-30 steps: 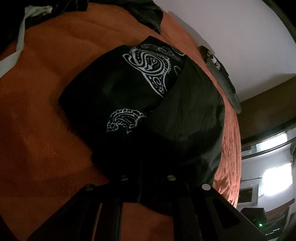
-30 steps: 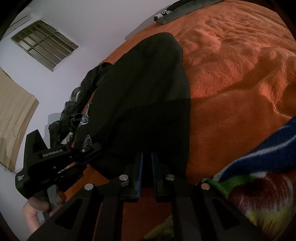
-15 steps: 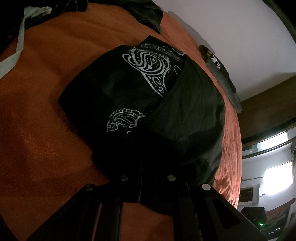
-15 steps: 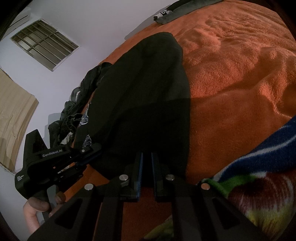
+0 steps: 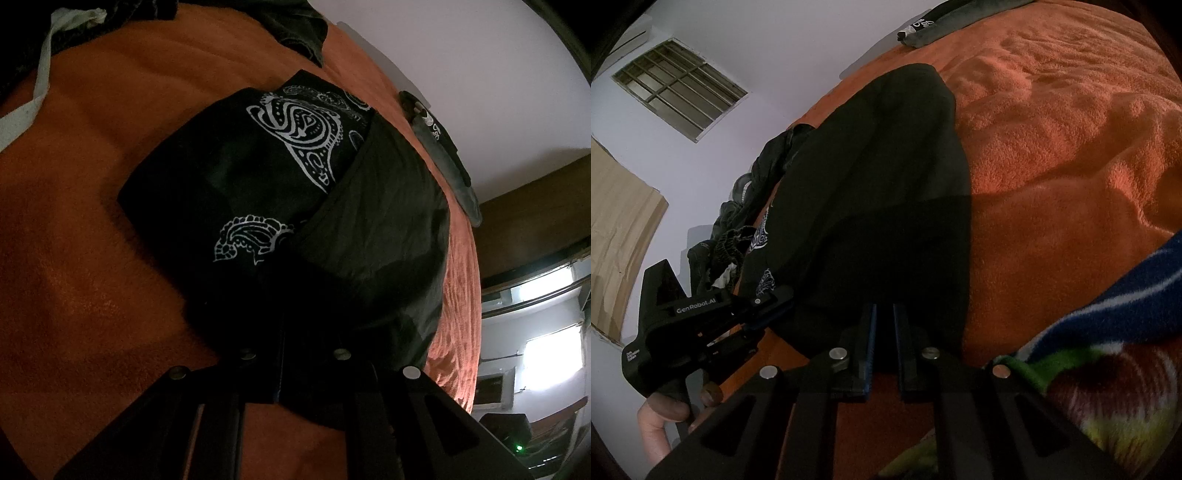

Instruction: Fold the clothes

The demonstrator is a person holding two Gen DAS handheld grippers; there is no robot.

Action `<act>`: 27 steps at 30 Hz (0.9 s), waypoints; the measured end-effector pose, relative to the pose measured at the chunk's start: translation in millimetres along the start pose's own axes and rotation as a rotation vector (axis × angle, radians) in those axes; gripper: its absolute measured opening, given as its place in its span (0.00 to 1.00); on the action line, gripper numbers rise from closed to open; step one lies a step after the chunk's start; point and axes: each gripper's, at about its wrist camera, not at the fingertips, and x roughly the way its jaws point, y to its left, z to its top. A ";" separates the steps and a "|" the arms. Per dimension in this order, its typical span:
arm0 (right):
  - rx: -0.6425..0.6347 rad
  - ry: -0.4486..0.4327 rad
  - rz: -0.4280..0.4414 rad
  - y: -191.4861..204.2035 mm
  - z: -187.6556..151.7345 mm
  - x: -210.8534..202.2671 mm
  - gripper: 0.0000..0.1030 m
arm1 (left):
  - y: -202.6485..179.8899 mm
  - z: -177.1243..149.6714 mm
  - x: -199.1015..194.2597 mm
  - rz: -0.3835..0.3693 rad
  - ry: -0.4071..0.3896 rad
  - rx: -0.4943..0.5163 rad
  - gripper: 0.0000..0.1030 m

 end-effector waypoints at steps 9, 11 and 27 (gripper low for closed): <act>0.001 0.001 -0.001 1.1 0.3 1.3 0.07 | 1.3 -0.7 0.1 -0.005 0.000 -0.003 0.11; 0.001 0.001 -0.001 1.3 0.3 1.6 0.07 | 1.8 -0.9 0.2 -0.006 0.000 -0.003 0.11; 0.001 0.002 0.002 0.9 2.0 3.2 0.07 | 5.6 -3.0 0.8 -0.011 0.001 -0.008 0.11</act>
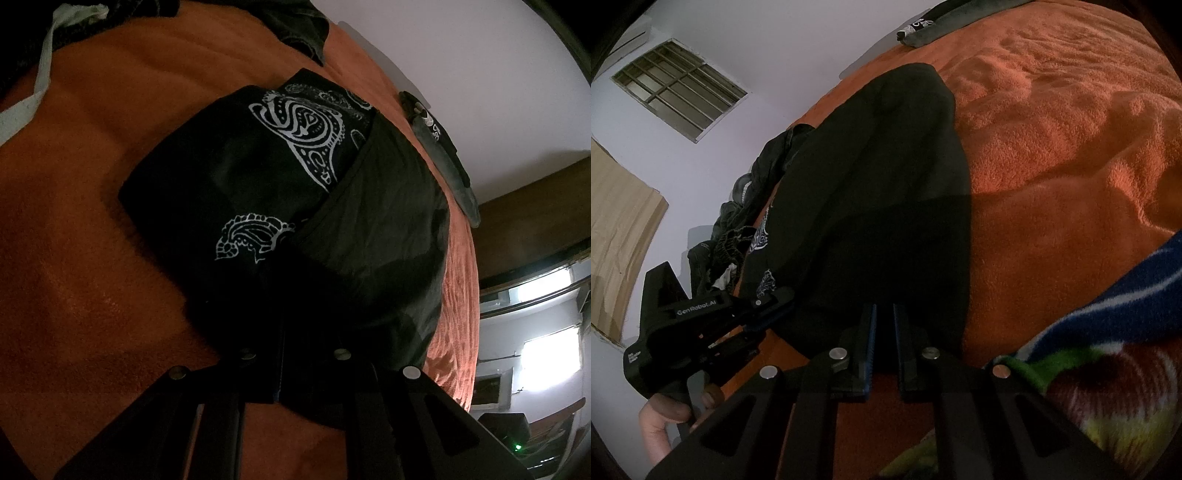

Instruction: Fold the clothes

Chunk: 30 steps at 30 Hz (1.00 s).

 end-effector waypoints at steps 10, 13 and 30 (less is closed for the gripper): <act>0.002 0.010 -0.004 1.6 3.3 0.7 0.07 | 2.8 -1.4 -1.1 -0.004 0.003 0.006 0.11; 0.016 0.014 -0.025 2.1 4.9 -5.1 0.07 | -1.0 -1.6 -5.5 0.061 0.008 0.072 0.11; -0.161 -0.141 -0.188 40.4 130.5 -30.8 0.09 | -57.5 60.3 -43.9 0.007 -0.108 0.217 0.11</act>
